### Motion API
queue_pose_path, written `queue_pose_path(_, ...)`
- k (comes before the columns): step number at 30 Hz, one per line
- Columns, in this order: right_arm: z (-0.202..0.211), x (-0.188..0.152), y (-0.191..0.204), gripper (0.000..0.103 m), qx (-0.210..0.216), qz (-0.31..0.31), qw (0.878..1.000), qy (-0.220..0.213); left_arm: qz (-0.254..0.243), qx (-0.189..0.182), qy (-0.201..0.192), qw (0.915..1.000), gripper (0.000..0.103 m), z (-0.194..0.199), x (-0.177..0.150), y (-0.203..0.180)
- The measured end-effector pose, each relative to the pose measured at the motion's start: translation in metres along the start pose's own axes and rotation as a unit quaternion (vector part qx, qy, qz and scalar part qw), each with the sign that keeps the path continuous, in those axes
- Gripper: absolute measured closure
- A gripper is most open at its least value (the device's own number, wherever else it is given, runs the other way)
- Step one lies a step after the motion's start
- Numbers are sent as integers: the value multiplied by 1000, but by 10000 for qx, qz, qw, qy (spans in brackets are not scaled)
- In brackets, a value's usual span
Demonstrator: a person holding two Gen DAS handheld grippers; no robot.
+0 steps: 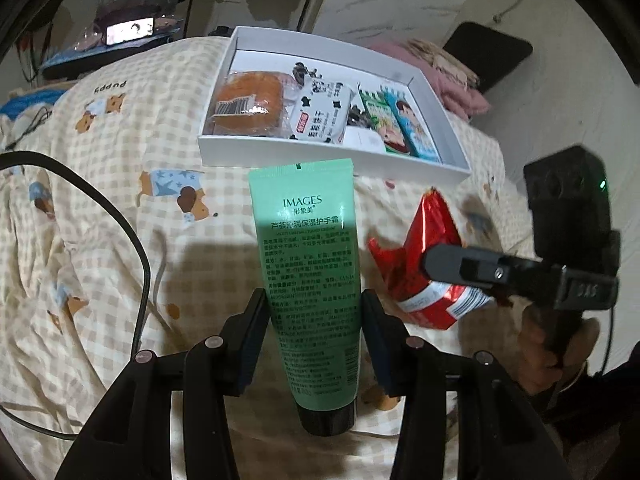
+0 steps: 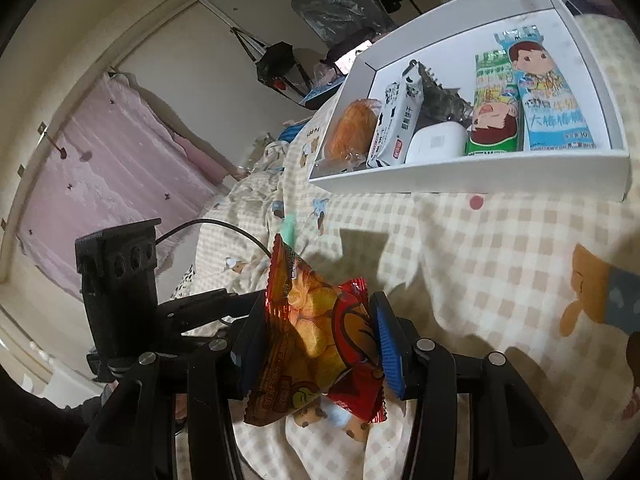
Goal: Organize objects
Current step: 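Carry the green tube and red chip bag over the white box with both grippers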
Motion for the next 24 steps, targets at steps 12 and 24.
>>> queue_pose_path(12, -4, -1, 3, 53, 518, -337, 9980, 105, 155, -192, -102, 9996, 53, 8, 6, 0)
queue_pose_path(24, 15, 33, 28, 53, 1205, -313, 9920, -210, 257, -152, -657, 9974, 53, 43, 53, 1)
Point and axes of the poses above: each gripper's, at about its wrist camera, not at the fingertips, and z roughly against the way its jaws point, y to its left, x to its top, the point moved 7 cm from there along -z, roughly the way its jaws point, and after that the axes turned 6 degrees about -y, right-handed, at the moved point
